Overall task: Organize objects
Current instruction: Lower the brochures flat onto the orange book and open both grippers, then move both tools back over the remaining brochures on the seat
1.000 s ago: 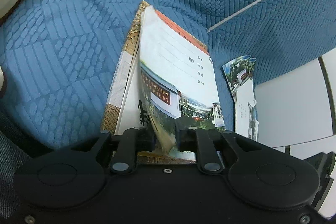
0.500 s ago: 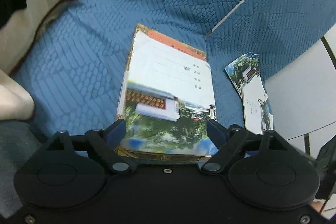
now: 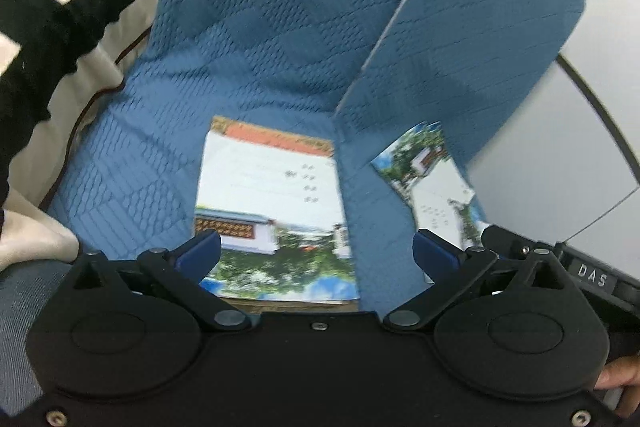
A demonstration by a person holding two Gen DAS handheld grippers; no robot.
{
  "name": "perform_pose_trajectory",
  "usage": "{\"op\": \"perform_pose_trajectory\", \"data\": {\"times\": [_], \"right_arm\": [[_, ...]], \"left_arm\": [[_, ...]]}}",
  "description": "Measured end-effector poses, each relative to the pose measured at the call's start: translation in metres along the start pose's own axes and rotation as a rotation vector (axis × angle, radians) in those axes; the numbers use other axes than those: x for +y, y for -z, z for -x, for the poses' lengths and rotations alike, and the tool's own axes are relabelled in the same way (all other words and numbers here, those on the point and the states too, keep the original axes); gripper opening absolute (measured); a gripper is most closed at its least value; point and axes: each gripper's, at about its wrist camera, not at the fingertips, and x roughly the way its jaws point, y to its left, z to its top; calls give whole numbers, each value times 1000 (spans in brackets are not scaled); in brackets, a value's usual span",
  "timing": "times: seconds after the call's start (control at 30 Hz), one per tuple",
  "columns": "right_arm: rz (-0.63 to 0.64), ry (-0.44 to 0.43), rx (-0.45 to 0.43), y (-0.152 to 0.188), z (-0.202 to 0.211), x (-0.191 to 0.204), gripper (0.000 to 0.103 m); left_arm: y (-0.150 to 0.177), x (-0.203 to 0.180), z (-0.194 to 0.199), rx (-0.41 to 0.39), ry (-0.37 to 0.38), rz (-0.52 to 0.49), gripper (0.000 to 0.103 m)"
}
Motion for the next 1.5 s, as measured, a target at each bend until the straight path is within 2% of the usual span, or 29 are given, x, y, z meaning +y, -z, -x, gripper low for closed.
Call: {"op": "perform_pose_trajectory", "data": {"times": [0.27, 0.73, 0.93, 0.97, 1.0, 1.07, 1.33, 1.5], "right_arm": [[-6, 18, -44, 5, 46, -13, 74], [-66, 106, -62, 33, 92, -50, 74], [-80, 147, -58, 41, 100, -64, 74], [-76, 155, -58, 42, 101, -67, 75], [-68, 165, -55, 43, 101, -69, 81], [-58, 180, -54, 43, 102, -73, 83], [-94, 203, -57, 43, 102, -98, 84], [-105, 228, -80, 43, 98, -113, 84]], "left_arm": [[3, -44, 25, -31, 65, -49, 102], [48, -117, 23, 35, 140, -152, 102], [55, -134, 19, 47, 154, -170, 102], [56, -137, 19, 46, 153, -177, 102], [57, -140, 18, 46, 153, -183, 102], [57, -143, 16, 48, 156, -189, 102], [58, -155, -2, 52, 164, -203, 102], [59, -157, -27, 61, 171, -194, 102]]}}
